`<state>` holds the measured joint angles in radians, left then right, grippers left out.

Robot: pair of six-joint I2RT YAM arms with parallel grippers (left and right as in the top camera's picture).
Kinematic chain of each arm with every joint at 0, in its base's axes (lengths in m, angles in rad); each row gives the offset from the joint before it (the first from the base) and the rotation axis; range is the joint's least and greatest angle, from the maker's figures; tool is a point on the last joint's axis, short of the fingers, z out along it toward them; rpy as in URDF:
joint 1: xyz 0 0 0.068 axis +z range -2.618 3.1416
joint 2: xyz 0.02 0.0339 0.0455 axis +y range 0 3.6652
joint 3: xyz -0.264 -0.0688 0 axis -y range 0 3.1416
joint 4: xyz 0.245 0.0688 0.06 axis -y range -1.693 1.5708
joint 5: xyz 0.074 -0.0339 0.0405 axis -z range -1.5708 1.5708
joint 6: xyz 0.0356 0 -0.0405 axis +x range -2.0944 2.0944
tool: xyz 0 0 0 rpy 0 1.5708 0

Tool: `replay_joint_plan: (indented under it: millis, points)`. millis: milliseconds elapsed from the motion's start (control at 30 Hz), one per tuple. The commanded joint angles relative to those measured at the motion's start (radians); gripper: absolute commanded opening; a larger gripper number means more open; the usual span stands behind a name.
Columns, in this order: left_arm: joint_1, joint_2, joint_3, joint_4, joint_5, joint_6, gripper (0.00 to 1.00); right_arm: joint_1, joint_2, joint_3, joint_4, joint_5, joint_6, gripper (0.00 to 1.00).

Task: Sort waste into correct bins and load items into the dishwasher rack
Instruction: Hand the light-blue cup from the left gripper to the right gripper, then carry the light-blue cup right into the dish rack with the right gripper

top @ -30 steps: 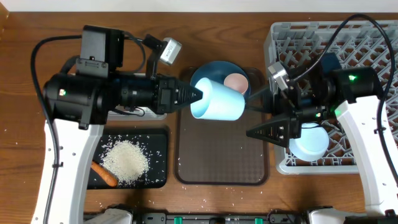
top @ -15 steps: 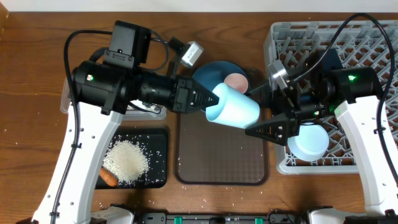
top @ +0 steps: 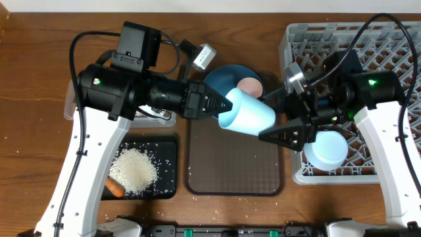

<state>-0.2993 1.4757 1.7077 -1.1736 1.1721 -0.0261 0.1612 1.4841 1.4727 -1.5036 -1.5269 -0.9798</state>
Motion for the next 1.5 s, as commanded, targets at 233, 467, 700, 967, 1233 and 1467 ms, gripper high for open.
replay_joint_plan:
  millis: [233,467,700,967,1233,1467]
  points:
    - [-0.002,0.007,0.004,0.02,0.021,-0.004,0.06,0.027,-0.011,0.018,0.016,-0.032,-0.015,0.87]
    - [-0.002,0.007,0.004,0.022,0.021,-0.004,0.06,0.06,-0.011,0.018,0.068,-0.032,0.007,0.7]
    - [-0.002,0.007,0.004,-0.023,-0.087,-0.004,0.06,0.06,-0.012,0.018,0.09,-0.032,0.007,0.61]
    - [-0.002,0.007,0.004,-0.034,-0.098,0.0,0.06,0.06,-0.012,0.018,0.103,-0.032,0.007,0.56]
    - [-0.002,0.007,0.004,-0.102,-0.232,0.0,0.07,0.042,-0.012,0.018,0.121,-0.032,0.007,0.5]
    - [-0.002,0.007,0.004,-0.112,-0.249,0.0,0.24,0.042,-0.012,0.018,0.125,-0.032,0.007,0.48]
